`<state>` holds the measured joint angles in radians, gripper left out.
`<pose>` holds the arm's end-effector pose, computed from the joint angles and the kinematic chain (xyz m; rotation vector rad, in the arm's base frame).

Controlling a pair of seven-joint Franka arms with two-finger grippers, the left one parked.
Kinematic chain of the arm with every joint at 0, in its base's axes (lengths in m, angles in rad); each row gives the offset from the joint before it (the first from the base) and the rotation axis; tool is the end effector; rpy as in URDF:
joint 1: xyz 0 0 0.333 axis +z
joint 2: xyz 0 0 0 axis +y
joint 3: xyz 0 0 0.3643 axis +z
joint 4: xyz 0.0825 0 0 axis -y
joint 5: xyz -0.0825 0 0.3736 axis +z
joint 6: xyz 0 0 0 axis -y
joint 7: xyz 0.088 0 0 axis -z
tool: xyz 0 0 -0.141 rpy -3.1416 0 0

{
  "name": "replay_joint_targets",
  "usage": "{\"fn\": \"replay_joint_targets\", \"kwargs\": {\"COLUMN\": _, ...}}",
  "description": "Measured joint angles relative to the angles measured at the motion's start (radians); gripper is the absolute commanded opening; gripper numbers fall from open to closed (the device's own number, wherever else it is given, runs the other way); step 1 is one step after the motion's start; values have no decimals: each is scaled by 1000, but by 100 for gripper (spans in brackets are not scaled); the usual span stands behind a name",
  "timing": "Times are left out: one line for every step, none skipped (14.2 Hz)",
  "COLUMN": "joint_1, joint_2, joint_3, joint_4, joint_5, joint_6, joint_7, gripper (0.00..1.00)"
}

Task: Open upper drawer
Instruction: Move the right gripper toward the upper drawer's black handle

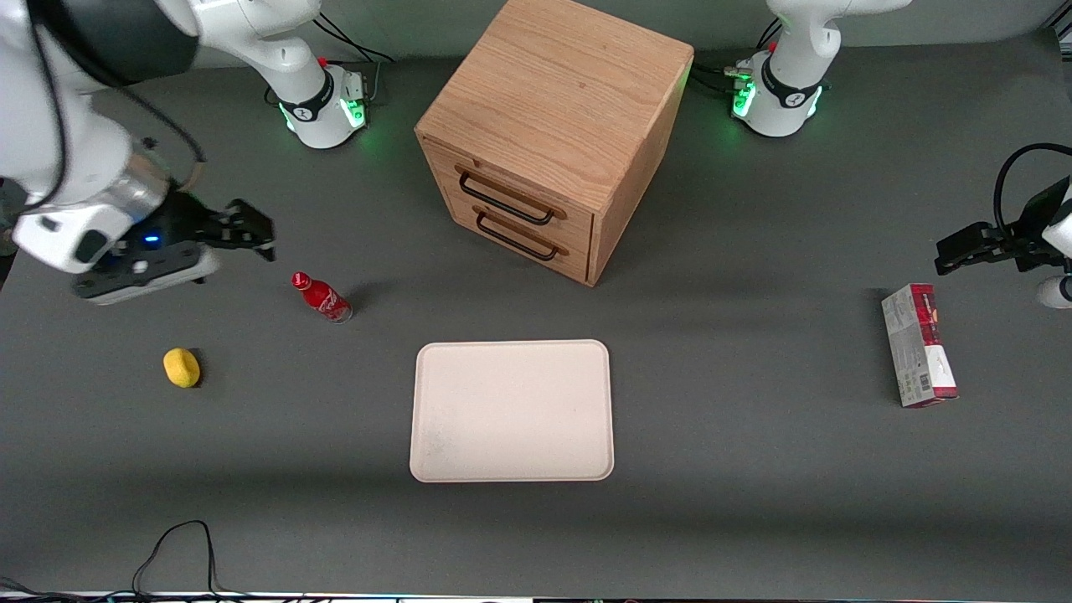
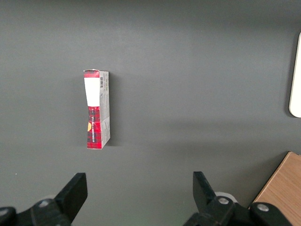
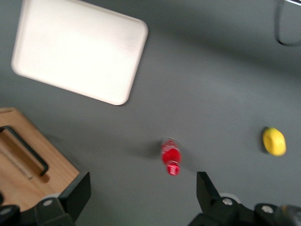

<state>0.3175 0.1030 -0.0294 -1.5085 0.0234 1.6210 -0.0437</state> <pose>0.5602 0.1703 0.6140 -3.0776 -0.5139 -0.0109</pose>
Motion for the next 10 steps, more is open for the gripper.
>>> {"fn": "replay_joint_targets", "kwargs": {"joint_1": 38, "joint_2": 13, "joint_3": 1, "joint_4": 11, "joint_5": 0, "joint_6": -3, "joint_7": 0, "gripper": 100}}
{"fn": "replay_joint_targets", "kwargs": {"joint_1": 77, "joint_2": 24, "joint_3": 2, "joint_4": 17, "joint_5": 1, "joint_6": -5, "joint_7": 0, "gripper": 100}}
{"fn": "replay_joint_targets", "kwargs": {"joint_1": 115, "joint_2": 32, "joint_3": 3, "joint_4": 21, "joint_5": 1, "joint_6": -7, "joint_7": 0, "gripper": 100}}
{"fn": "replay_joint_targets", "kwargs": {"joint_1": 154, "joint_2": 38, "joint_3": 3, "joint_4": 23, "joint_5": 2, "joint_6": -9, "joint_7": 0, "gripper": 100}}
{"fn": "replay_joint_targets", "kwargs": {"joint_1": 193, "joint_2": 45, "joint_3": 3, "joint_4": 24, "joint_5": 2, "joint_6": -10, "joint_7": 0, "gripper": 100}}
{"fn": "replay_joint_targets", "kwargs": {"joint_1": 229, "joint_2": 51, "joint_3": 4, "joint_4": 25, "joint_5": 2, "joint_6": -11, "joint_7": 0, "gripper": 100}}
{"fn": "replay_joint_targets", "kwargs": {"joint_1": 263, "joint_2": 59, "joint_3": 4, "joint_4": 27, "joint_5": 2, "joint_6": -11, "joint_7": 0, "gripper": 100}}
{"fn": "replay_joint_targets", "kwargs": {"joint_1": 292, "joint_2": 67, "joint_3": 4, "joint_4": 29, "joint_5": 2, "joint_6": -11, "joint_7": 0, "gripper": 100}}
{"fn": "replay_joint_targets", "kwargs": {"joint_1": 317, "joint_2": 74, "joint_3": 5, "joint_4": 30, "joint_5": 2, "joint_6": -11, "joint_7": 0, "gripper": 100}}
{"fn": "replay_joint_targets", "kwargs": {"joint_1": 337, "joint_2": 81, "joint_3": 5, "joint_4": 30, "joint_5": 5, "joint_6": -11, "joint_7": 0, "gripper": 100}}
